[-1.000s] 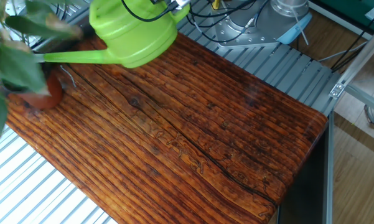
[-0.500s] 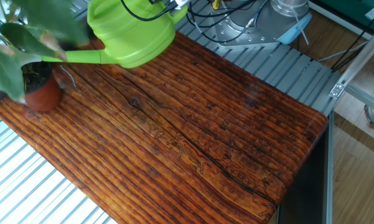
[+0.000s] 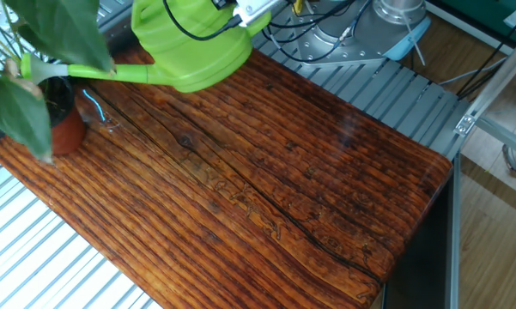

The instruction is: Water the plant

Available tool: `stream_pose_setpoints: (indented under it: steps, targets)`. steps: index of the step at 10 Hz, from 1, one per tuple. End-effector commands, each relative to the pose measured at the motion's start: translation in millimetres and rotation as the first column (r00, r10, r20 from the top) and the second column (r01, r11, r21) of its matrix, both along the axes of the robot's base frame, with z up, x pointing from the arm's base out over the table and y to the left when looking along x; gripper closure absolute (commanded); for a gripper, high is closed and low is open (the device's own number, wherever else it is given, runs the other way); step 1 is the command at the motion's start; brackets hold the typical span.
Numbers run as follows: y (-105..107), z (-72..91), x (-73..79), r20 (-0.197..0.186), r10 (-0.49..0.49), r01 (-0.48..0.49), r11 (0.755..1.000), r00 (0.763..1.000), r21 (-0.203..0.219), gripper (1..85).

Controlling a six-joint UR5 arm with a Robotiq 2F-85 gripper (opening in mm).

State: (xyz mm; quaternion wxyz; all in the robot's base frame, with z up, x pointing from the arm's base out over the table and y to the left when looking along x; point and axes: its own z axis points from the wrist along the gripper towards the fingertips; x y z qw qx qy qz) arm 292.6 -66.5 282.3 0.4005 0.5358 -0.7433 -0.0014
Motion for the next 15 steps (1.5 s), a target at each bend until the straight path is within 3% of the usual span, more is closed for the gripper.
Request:
stream_pose_setpoints:
  steps: [1, 4, 6, 9, 12, 15]
  targets:
    - [10.9, -1.3, -1.7, -0.003, -0.009, 0.009, 1.000, 1.000, 0.013, 84.3]
    - [3.6, -3.6, 6.7, 0.033, 0.012, -0.011, 1.000, 0.999, -0.013, 84.3]
    - [3.3, -2.7, 5.8, 0.037, -0.005, 0.006, 1.000, 0.999, -0.027, 84.3]
    - [8.6, -3.2, 1.0, 0.023, -0.017, 0.017, 1.000, 1.000, 0.003, 84.3]
    - [14.5, -3.4, -9.0, -0.005, -0.010, 0.010, 0.994, 1.000, 0.108, 84.3]
    - [11.2, -4.9, -6.3, 0.006, -0.001, 0.001, 0.994, 1.000, 0.106, 84.3]
